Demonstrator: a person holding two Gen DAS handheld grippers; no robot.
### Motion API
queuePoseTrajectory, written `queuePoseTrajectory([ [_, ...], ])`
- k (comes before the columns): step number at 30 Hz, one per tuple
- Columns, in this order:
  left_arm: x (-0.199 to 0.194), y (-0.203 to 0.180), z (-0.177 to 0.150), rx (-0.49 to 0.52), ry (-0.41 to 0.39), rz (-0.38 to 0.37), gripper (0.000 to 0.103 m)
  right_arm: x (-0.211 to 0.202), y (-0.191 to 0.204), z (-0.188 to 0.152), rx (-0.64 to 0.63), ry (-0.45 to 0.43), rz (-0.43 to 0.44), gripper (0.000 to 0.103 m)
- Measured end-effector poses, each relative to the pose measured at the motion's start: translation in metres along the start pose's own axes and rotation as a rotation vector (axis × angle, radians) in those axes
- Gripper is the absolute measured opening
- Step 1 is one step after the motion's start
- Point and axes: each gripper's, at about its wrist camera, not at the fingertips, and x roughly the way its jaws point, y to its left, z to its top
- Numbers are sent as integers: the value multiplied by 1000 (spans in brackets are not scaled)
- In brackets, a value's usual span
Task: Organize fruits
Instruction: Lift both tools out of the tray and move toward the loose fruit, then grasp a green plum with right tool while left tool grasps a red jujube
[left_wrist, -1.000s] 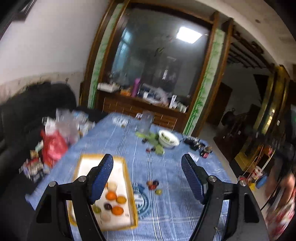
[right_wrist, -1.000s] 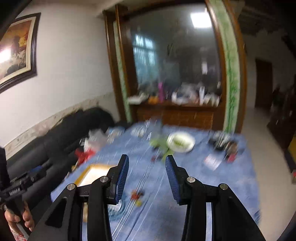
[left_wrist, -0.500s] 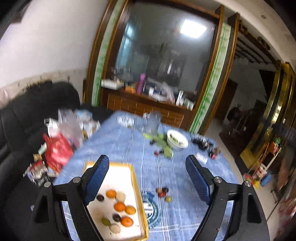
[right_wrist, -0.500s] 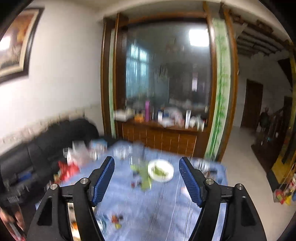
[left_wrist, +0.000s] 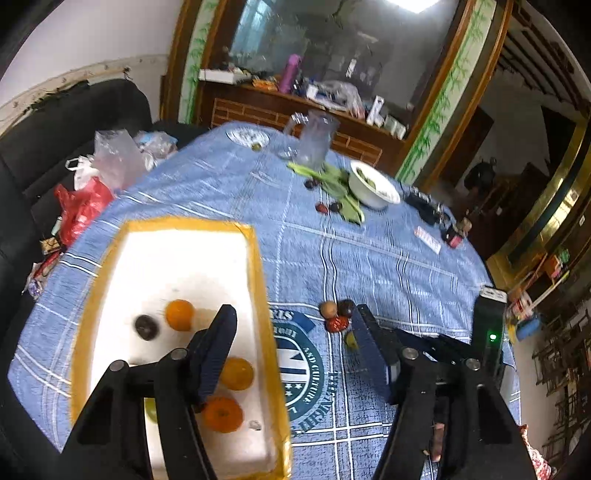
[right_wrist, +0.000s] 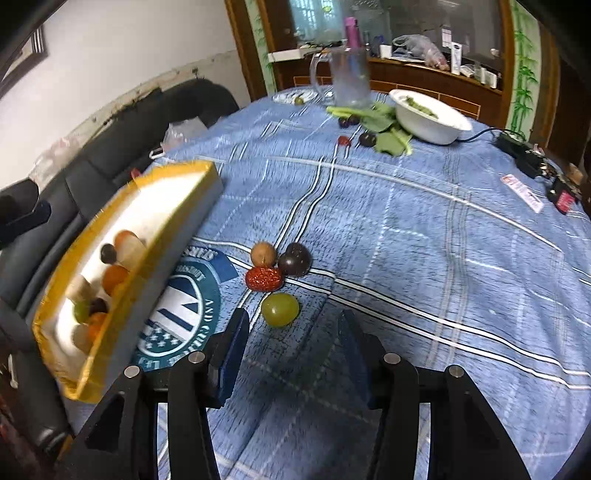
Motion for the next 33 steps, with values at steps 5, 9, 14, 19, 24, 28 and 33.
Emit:
queuePoseTrajectory([
  [5, 34, -15, -1, -3, 63, -24, 64, 27, 7, 9, -42, 19, -16, 54],
  [9, 61, -26, -5, 0, 116, -27, 64, 39, 10, 8, -72, 21, -26, 32],
  [14, 86, -36, -11, 6, 173, -38, 64, 22, -8, 2, -15, -23, 15, 25],
  [19, 113, -46, -17, 20, 218, -28, 64, -3, -41, -7, 73, -109, -21, 25],
  [24, 138, -55, -20, 57, 245, 19, 47, -1, -70, -13, 191, -111, 36, 24],
  [28, 156, -58, -25, 80, 264, 55, 41, -3, -76, -14, 219, -116, 47, 24],
  [33, 159, -64, -27, 123, 220, 91, 41, -1, -75, -14, 221, -104, 60, 24],
])
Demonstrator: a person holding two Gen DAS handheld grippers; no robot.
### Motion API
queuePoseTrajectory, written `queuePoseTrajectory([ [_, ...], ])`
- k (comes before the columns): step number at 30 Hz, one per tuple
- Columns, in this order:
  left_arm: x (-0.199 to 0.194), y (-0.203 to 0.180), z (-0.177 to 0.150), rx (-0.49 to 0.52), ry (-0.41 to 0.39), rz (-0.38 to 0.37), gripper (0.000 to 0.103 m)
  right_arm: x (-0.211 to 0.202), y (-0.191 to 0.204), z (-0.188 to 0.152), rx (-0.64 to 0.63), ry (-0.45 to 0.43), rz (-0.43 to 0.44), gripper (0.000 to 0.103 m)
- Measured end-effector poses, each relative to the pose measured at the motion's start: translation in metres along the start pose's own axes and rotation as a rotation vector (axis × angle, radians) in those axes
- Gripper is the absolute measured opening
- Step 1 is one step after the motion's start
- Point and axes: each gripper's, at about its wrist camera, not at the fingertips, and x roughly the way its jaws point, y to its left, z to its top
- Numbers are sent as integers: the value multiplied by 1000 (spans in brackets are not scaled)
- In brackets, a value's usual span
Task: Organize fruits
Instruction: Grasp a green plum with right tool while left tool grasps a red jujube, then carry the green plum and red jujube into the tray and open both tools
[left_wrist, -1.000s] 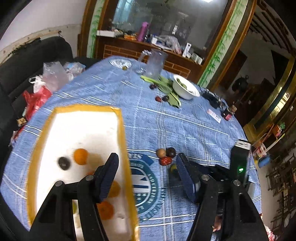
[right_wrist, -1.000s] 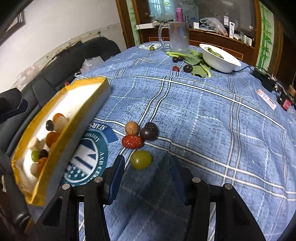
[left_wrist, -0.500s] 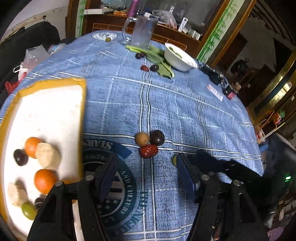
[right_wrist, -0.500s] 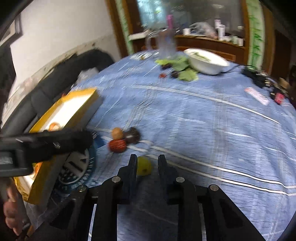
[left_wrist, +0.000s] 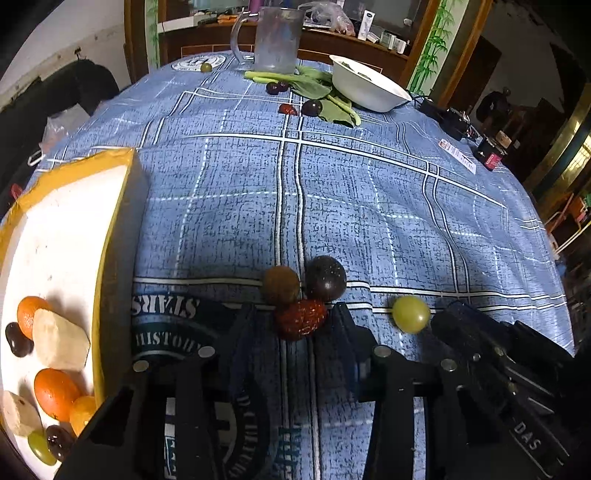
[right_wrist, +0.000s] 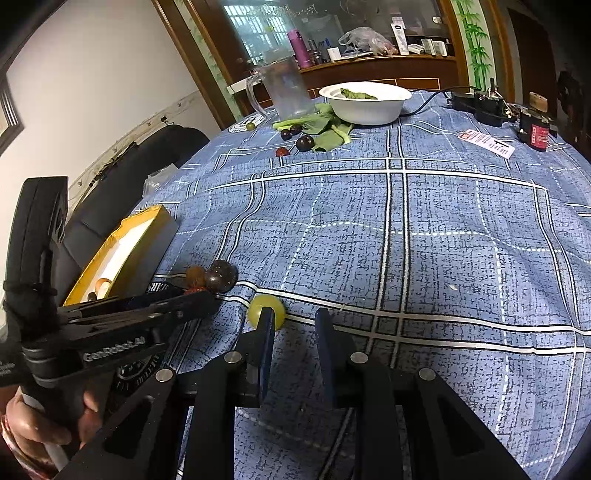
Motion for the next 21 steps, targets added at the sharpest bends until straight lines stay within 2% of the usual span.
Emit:
queuePoseTrajectory([
  [1, 0, -2, -1, 15, -7, 13, 38, 1, 0, 0, 1, 4, 8, 24],
  [2, 0, -3, -1, 27, -13, 24, 28, 1, 0, 0, 3, 4, 16, 24],
  [5, -2, -2, -4, 24, -21, 11, 28, 2, 1, 0, 1, 2, 33, 26],
  [8, -11, 1, -7, 5, -36, 7, 28, 5, 3, -1, -10, 8, 45, 31],
  [13, -43, 13, -16, -33, -93, -38, 28, 6, 10, -3, -39, -4, 54, 39],
  [17, -68, 34, -26, -82, -128, -54, 28, 15, 16, 0, -59, 24, -2, 39],
  [21, -91, 60, -40, -125, -165, -33, 28, 24, 29, 1, -118, 50, -69, 39],
])
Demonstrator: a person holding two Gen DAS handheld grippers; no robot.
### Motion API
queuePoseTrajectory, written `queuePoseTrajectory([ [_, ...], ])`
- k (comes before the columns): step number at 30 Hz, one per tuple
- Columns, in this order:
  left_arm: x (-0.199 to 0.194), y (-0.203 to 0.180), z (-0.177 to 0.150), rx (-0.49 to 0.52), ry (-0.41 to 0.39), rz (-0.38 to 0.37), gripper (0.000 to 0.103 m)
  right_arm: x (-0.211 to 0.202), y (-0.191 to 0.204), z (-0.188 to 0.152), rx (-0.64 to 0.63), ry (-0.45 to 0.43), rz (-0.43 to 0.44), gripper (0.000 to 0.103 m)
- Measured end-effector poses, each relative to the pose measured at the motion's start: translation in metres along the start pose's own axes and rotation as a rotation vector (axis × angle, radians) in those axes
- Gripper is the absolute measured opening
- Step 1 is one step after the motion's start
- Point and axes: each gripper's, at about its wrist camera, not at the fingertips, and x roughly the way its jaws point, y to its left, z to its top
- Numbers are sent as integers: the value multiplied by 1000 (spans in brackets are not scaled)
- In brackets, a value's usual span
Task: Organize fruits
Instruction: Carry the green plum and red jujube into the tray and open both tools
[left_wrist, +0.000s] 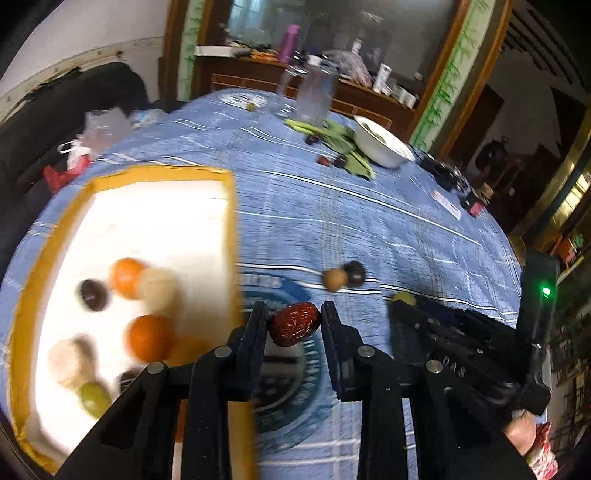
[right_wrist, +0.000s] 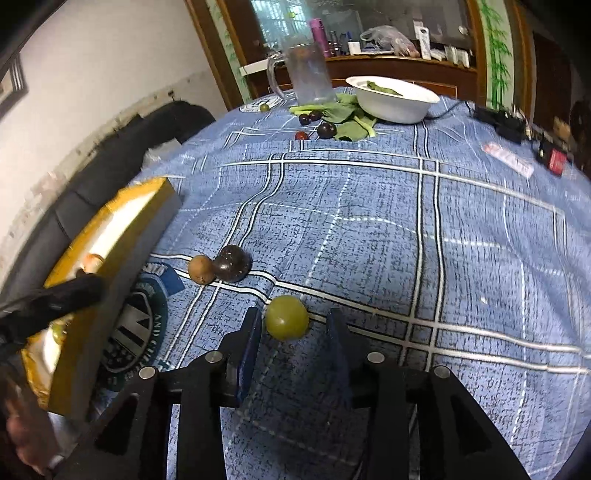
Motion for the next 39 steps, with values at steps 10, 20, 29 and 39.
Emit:
queuePoseTrajectory([
  [10, -31, 81, -11, -180, -33, 22, 28, -1, 21, 4, -95, 4, -94, 25],
  [20, -44, 132, -24, -269, -54, 130, 28, -43, 75, 6, -103, -32, 107, 25],
  [29, -53, 141, -30, -263, -60, 166, 29, -40, 160, -12, -181, 29, 344, 26],
  [39, -65, 152, -33, -313, -77, 110, 50, -32, 194, -39, -235, 46, 339, 27],
])
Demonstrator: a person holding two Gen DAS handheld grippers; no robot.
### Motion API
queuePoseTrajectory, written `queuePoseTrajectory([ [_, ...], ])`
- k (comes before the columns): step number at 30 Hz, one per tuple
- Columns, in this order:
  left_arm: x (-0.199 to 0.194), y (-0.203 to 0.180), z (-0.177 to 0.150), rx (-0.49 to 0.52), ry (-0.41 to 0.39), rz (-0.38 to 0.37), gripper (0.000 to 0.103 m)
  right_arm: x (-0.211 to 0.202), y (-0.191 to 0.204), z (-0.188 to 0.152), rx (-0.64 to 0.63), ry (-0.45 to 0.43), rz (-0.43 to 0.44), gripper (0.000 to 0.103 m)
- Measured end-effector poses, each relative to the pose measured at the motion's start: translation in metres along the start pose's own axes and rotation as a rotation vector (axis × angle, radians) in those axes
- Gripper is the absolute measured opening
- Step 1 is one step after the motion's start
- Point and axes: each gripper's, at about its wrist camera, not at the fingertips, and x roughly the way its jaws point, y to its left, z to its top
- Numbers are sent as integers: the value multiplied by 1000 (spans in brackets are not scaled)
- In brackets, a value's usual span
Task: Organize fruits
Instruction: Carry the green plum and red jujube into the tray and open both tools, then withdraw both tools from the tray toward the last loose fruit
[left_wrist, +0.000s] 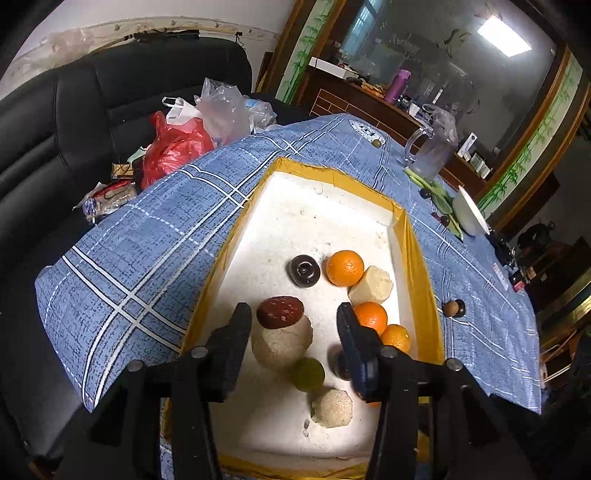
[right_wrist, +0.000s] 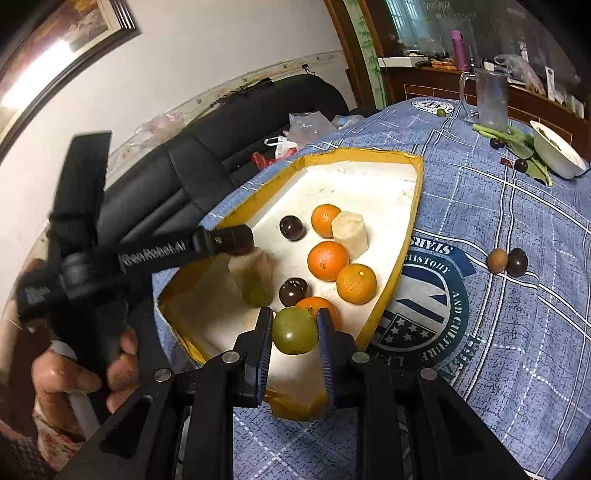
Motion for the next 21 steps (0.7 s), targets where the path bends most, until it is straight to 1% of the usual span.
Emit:
queuePoseTrajectory([
  [1, -1, 0, 0, 0, -2, -1, 50, 2, 0, -1, 7, 6, 9, 29],
  [3, -2, 0, 0, 1, -7, -3, 50, 1, 0, -2, 25, 1, 25, 44],
  [5, -3, 0, 0, -2, -7, -6, 51, -3, -3, -2, 38, -20, 23, 48],
  [8, -5, 0, -1, -3, -7, -9, 51, -13, -9, -1, 63, -43, 26, 48],
  [11, -6, -1, -2, 0, -7, -13, 53, -25, -20, -2, 98, -72, 12, 51],
  [18, -7, -14, -6, 29, -4, -25, 55, -54, -67, -16, 227, -121, -45, 51],
  [21, -8, -25, -9, 61, 0, -44, 55, -70, -89, -25, 272, -147, -90, 53],
])
